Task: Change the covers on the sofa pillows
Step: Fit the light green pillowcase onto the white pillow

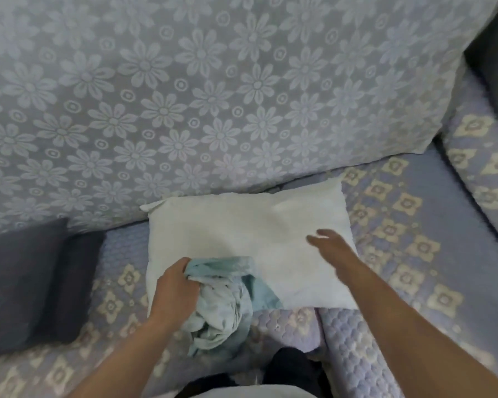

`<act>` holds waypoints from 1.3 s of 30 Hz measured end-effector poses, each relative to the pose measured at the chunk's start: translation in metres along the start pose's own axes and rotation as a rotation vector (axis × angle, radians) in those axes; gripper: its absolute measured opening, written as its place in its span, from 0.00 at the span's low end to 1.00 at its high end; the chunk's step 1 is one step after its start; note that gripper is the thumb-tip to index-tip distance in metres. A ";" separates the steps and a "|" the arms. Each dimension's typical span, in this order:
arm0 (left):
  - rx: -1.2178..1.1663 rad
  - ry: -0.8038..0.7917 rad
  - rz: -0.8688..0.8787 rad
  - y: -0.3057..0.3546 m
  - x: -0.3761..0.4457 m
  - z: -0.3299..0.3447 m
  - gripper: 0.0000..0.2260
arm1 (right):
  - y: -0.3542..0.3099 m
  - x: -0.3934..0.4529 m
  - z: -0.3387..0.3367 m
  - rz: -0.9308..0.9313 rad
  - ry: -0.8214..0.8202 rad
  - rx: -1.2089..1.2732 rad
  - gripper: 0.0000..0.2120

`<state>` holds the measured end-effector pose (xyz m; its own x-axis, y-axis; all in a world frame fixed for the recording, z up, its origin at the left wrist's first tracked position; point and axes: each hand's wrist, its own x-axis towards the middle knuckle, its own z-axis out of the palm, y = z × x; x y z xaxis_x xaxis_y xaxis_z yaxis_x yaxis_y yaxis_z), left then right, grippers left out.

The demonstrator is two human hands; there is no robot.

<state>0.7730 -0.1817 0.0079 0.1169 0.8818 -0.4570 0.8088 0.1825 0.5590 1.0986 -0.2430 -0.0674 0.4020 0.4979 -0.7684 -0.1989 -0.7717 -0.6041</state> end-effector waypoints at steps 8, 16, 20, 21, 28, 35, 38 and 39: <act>0.237 -0.041 -0.114 -0.007 0.003 0.058 0.06 | 0.048 0.162 -0.042 0.214 0.225 -0.252 0.59; 0.208 -0.281 -0.173 -0.007 -0.032 0.043 0.16 | 0.052 0.125 -0.015 0.163 0.206 -0.138 0.39; 0.322 -0.528 -0.175 0.012 -0.035 0.036 0.11 | 0.018 0.073 -0.007 -0.002 0.280 -0.232 0.33; 0.413 -0.680 -0.154 0.014 -0.037 0.031 0.08 | 0.004 0.056 -0.007 -0.047 0.302 -0.266 0.33; 0.793 -0.759 -0.212 -0.059 -0.038 -0.052 0.21 | -0.098 -0.095 0.011 -0.548 0.310 -0.440 0.17; 0.044 0.298 -0.354 -0.118 -0.023 -0.181 0.14 | -0.149 -0.286 0.067 -0.923 0.277 -0.637 0.12; -0.087 0.509 -0.333 -0.123 -0.033 -0.216 0.10 | -0.154 -0.348 0.087 -1.034 0.221 -0.719 0.04; -0.083 0.515 -0.302 -0.122 -0.035 -0.223 0.09 | -0.154 -0.364 0.094 -1.047 0.201 -0.762 0.06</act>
<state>0.5417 -0.1384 0.1097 -0.4219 0.8790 -0.2220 0.7127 0.4729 0.5182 0.8985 -0.2680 0.2850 0.1950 0.9780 0.0742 0.8125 -0.1188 -0.5707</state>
